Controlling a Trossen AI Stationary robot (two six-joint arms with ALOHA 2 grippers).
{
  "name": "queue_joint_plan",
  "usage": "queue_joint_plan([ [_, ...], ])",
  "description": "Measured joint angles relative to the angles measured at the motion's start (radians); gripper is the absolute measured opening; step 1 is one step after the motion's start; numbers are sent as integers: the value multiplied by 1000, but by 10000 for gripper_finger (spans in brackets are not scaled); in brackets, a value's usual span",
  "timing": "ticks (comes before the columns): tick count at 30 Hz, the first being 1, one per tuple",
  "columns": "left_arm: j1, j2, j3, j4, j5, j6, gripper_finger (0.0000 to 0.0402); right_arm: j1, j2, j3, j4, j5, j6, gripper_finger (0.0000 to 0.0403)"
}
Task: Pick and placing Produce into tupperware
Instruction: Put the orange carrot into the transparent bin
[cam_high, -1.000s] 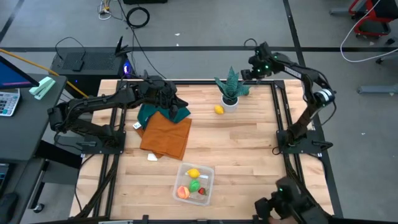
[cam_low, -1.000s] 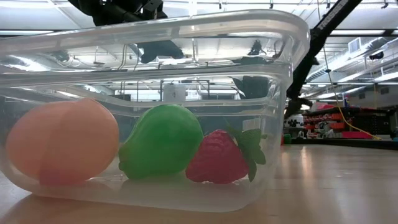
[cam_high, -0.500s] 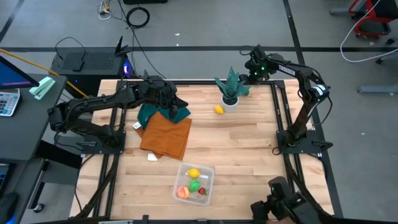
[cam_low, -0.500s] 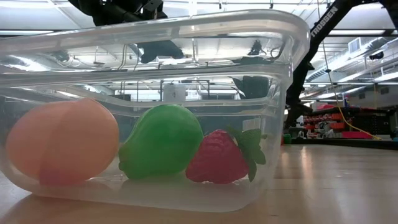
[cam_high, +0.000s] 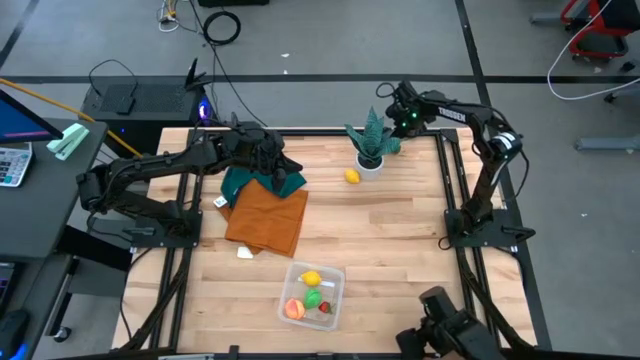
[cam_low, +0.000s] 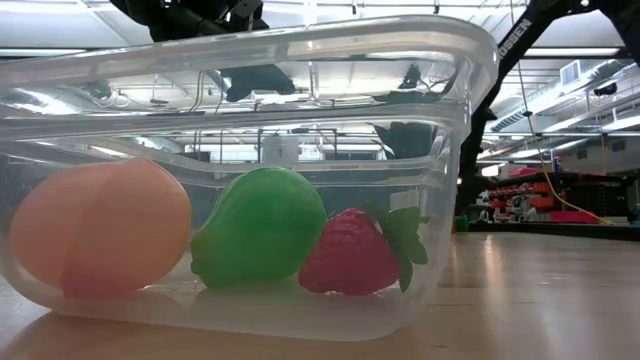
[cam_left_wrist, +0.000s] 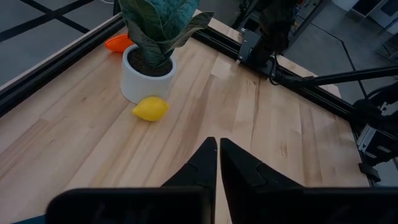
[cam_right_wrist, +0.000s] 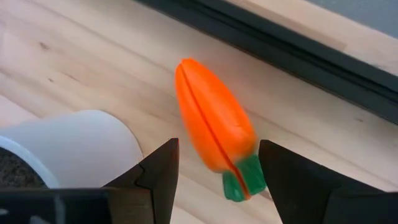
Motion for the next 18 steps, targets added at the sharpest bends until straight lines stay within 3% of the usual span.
queue_joint_plan([
  [18, 0, 0, 0, 0, 0, 0, 15, 12, 82, -1, 11, 69, -21, 188],
])
